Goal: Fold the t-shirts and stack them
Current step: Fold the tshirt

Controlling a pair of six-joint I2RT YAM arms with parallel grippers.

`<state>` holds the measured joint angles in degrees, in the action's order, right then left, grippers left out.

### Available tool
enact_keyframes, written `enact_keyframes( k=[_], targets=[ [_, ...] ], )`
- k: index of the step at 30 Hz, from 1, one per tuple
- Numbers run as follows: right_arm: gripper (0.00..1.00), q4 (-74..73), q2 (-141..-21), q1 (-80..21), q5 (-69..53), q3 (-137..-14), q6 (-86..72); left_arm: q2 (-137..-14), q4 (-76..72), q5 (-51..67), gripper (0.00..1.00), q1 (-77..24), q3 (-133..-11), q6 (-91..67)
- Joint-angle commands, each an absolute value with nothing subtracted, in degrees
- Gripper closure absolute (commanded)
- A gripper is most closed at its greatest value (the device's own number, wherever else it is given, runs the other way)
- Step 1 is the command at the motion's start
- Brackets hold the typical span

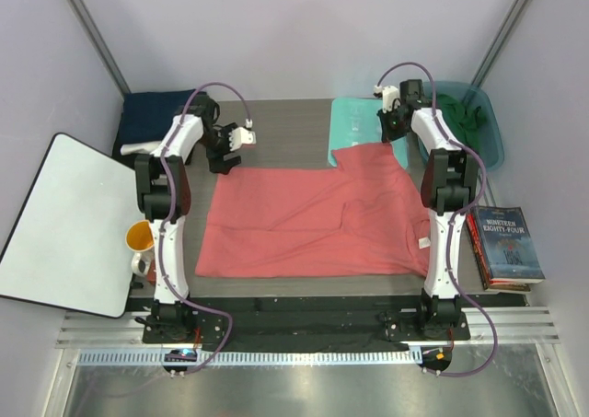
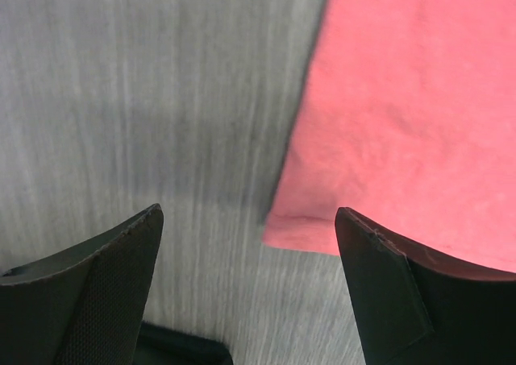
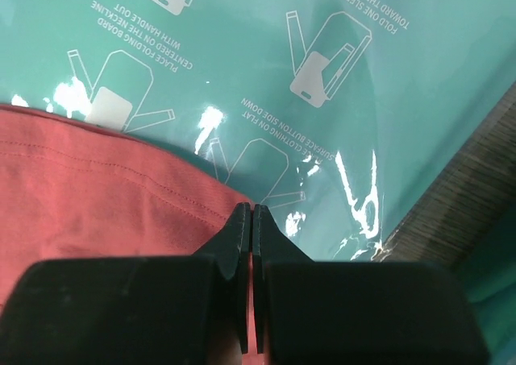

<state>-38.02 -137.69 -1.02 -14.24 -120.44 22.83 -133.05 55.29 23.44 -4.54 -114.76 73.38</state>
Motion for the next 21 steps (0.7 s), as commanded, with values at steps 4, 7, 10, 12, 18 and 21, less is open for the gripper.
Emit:
enact_keyframes(
  k=[4, 7, 10, 12, 18, 21],
  targets=[
    [0.99, -40.1, -130.0, -2.9, -12.2, -123.4, 24.3, -136.8, 65.3, 25.8, 0.31, -4.0, -120.4, 81.3],
    [0.99, -40.6, -128.4, -3.7, -11.8, -123.4, 24.5, -138.8, 65.9, 25.0, 0.49, -4.0, -121.3, 81.9],
    [0.99, -41.7, -127.1, -4.4, -11.3, -123.9, 24.8, -139.8, 66.4, 24.0, 0.8, -4.0, -121.2, 83.3],
    [0.99, -42.5, -126.2, -4.8, -11.1, -124.0, 24.9, -140.1, 66.3, 23.9, 1.0, -3.8, -120.8, 83.6],
    [0.99, -45.0, -123.9, -5.8, -10.9, -123.2, 25.1, -138.4, 66.4, 24.2, 1.0, -3.0, -119.6, 83.4],
    [0.99, -48.1, -121.5, -6.5, -12.9, -121.6, 27.4, -135.4, 66.7, 23.4, 1.0, -2.5, -118.2, 83.8]
  ],
)
